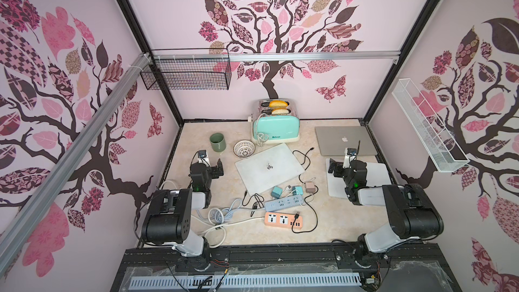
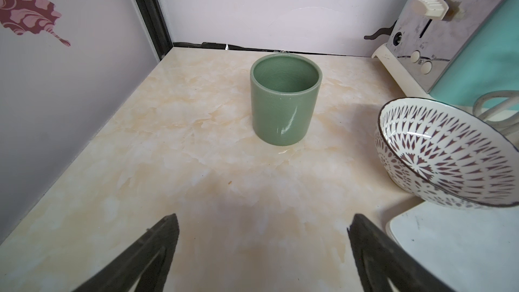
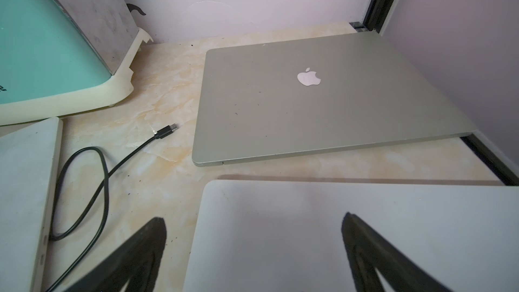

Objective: Unplug the laptop charger
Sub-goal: Reset both arms

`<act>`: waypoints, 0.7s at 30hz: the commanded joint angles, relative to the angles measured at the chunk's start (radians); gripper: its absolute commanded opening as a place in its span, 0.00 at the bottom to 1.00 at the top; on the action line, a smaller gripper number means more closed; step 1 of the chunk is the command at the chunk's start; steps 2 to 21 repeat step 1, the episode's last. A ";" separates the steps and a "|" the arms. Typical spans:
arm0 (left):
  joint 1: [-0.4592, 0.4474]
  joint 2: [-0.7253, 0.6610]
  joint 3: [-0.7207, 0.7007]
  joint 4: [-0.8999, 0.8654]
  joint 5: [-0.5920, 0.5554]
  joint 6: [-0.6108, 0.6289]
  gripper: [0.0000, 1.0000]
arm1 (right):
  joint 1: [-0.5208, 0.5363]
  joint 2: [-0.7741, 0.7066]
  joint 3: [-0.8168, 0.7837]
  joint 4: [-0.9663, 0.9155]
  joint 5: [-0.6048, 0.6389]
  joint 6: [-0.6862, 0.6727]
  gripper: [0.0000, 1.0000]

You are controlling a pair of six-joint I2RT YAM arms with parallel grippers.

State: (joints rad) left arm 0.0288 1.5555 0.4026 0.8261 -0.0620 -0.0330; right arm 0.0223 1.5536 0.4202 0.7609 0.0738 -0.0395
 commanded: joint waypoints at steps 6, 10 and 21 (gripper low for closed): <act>-0.004 0.000 -0.012 0.022 0.001 0.008 0.98 | 0.003 -0.007 0.013 0.025 0.018 -0.006 1.00; -0.004 0.000 -0.012 0.022 0.001 0.008 0.98 | 0.003 -0.007 0.013 0.025 0.018 -0.006 1.00; -0.004 0.000 -0.012 0.022 0.001 0.008 0.98 | 0.003 -0.007 0.013 0.025 0.018 -0.006 1.00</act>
